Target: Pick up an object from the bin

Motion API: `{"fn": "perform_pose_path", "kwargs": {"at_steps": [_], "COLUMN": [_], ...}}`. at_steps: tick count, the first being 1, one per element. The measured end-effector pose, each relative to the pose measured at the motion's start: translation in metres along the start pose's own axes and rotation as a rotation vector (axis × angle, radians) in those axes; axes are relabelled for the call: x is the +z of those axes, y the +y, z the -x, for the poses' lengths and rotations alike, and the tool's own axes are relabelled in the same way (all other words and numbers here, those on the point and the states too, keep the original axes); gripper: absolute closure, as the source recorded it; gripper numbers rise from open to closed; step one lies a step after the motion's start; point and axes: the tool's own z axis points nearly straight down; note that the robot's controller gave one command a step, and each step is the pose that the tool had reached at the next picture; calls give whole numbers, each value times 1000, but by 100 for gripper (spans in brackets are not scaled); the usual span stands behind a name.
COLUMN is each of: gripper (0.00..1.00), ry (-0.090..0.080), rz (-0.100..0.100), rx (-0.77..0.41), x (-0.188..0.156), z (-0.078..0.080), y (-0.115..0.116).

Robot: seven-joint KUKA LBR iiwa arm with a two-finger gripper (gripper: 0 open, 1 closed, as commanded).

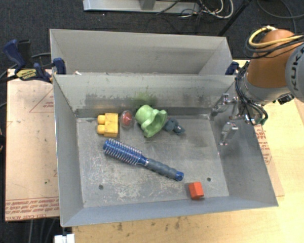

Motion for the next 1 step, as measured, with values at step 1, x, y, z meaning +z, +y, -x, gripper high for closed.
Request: {"fn": "perform_pose_path", "kwargs": {"at_steps": [1], "gripper": [0], "ry": [-4], "rz": [4], "rx": [173], "x": [46], "z": [7], "y": [101]}}
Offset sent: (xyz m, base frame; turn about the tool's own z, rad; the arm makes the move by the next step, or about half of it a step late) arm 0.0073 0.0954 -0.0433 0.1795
